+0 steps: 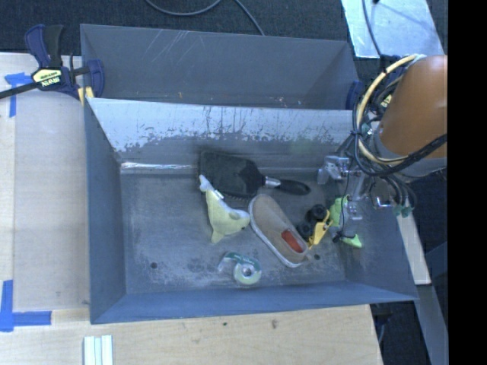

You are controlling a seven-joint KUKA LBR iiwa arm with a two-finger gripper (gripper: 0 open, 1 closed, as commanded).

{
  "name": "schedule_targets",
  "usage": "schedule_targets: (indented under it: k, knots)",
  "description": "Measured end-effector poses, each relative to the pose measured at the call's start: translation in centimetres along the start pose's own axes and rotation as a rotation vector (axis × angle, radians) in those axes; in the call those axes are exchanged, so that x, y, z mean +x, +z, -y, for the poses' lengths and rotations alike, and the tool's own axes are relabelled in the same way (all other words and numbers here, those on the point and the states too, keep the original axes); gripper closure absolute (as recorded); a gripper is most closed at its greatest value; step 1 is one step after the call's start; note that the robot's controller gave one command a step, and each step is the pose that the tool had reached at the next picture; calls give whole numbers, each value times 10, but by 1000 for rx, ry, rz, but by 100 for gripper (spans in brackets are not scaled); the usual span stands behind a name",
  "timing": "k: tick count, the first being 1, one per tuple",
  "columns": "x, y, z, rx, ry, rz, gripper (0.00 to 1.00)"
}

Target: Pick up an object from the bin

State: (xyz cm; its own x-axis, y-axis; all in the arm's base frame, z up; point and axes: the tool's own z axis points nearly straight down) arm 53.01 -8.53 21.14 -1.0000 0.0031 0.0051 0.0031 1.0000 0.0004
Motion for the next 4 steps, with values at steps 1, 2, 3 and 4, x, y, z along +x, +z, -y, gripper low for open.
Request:
schedule_targets:
  k: [1,2,3,4]
  knots:
    - [0,-2,0,0,-1,3,0]
    - [20,-52,-4,0,49,-2,0]
    - [25,-27,-16,2,59,17,0]
    - [15,35,-56,0,120,5,0]
